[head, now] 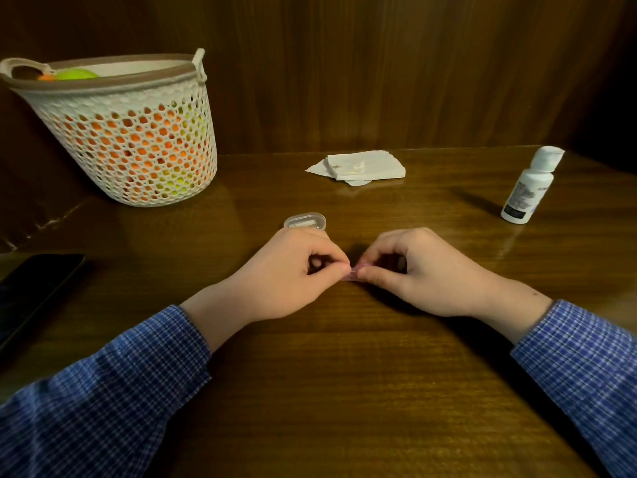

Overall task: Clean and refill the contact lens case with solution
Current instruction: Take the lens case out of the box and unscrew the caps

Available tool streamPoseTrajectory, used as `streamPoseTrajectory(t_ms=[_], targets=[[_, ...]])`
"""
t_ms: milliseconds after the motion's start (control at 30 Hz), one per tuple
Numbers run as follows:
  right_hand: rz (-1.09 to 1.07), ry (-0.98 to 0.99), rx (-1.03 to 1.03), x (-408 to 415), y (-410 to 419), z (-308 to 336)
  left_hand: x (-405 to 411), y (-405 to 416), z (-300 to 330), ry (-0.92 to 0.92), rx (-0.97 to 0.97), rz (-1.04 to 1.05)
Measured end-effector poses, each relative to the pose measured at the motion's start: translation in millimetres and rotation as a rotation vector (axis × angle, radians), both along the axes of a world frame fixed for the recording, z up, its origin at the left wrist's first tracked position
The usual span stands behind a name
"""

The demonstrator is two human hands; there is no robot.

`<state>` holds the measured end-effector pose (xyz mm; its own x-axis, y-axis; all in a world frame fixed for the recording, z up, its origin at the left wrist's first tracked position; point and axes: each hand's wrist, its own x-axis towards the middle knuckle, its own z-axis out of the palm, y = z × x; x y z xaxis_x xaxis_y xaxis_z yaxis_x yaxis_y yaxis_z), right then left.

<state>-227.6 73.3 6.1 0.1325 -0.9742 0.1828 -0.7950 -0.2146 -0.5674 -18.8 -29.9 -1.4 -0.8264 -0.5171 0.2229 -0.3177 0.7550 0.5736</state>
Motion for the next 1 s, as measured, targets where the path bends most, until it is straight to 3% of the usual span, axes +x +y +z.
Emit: streamPoseTrajectory(t_ms=[200,1000], targets=[[-0.013,-0.056,0.000,-1.8,-3.9,-3.4,0.3,-1.0,-4.1,0.029,0.093,0.037],[0.031,-0.122,0.046,-7.6,-2.2,0.4,4.8,-4.4,2.8,0.003,0.102,-0.019]])
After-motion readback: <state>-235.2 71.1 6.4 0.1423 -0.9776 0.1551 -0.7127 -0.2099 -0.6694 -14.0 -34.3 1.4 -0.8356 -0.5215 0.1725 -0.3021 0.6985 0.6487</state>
